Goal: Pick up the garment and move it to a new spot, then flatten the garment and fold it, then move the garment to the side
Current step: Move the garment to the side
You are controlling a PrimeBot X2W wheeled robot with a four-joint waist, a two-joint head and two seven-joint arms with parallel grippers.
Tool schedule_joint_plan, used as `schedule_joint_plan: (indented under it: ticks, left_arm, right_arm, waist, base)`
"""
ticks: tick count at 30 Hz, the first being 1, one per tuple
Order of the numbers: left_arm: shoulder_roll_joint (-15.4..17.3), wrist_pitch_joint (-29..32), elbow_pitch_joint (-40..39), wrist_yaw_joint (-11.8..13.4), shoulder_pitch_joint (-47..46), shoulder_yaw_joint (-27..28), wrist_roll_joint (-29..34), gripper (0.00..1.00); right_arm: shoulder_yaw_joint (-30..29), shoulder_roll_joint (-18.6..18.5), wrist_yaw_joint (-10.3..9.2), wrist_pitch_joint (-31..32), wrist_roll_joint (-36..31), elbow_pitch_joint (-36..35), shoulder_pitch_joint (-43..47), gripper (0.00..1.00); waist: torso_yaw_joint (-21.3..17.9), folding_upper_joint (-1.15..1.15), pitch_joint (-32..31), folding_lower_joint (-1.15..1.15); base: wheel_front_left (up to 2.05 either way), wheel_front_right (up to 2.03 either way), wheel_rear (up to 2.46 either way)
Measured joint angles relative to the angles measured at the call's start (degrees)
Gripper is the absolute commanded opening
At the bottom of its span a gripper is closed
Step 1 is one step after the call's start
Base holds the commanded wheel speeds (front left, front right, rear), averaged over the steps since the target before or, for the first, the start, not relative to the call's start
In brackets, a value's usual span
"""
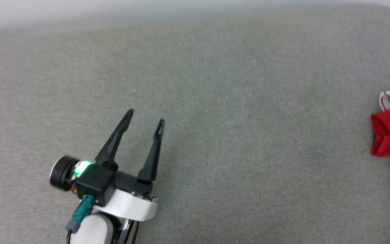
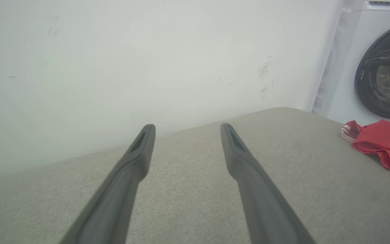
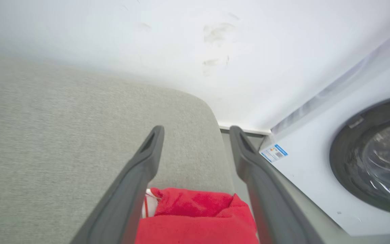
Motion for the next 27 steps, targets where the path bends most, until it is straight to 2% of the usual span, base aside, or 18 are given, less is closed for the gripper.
schedule_joint_plan:
  ticks: [4, 14, 20, 27]
  left_arm:
    - [-0.8, 0.0, 1.3, 0.7, 3.5, 2.2, -0.5, 1.00]
    - [-3.0, 0.0, 3.0, 0.4, 10.9, 6.7, -1.6, 1.00]
    - [-3.9, 0.0, 4.2, -0.7, 12.7, 8.0, -1.3, 1.00]
    - [-5.3, 0.0, 6.0, -1.7, 14.1, 10.0, -1.8, 1.00]
  right_arm:
    - [-0.8, 2.2, -0.02, -3.3, 1.4, -6.3, 6.0, 1.00]
    - [-3.7, 14.5, 0.00, -12.8, -0.7, -18.5, 21.1, 1.00]
    - [-5.8, 21.5, -0.01, -17.4, 0.1, -22.1, 28.5, 1.00]
    - [-4.8, 27.1, -0.03, -23.1, -0.5, -24.0, 35.9, 1.00]
  waist:
    - [1.1, 0.00, -4.3, -0.01]
    - [4.6, 0.00, -12.4, -0.01]
    - [7.1, 0.00, -14.8, 0.00]
    - [8.9, 0.00, -16.1, 0.01]
  base:
    - [0.00, 0.00, 0.00]
    - [0.00, 0.00, 0.00]
    - [0.00, 0.00, 0.00]
    - [0.00, 0.00, 0.00]
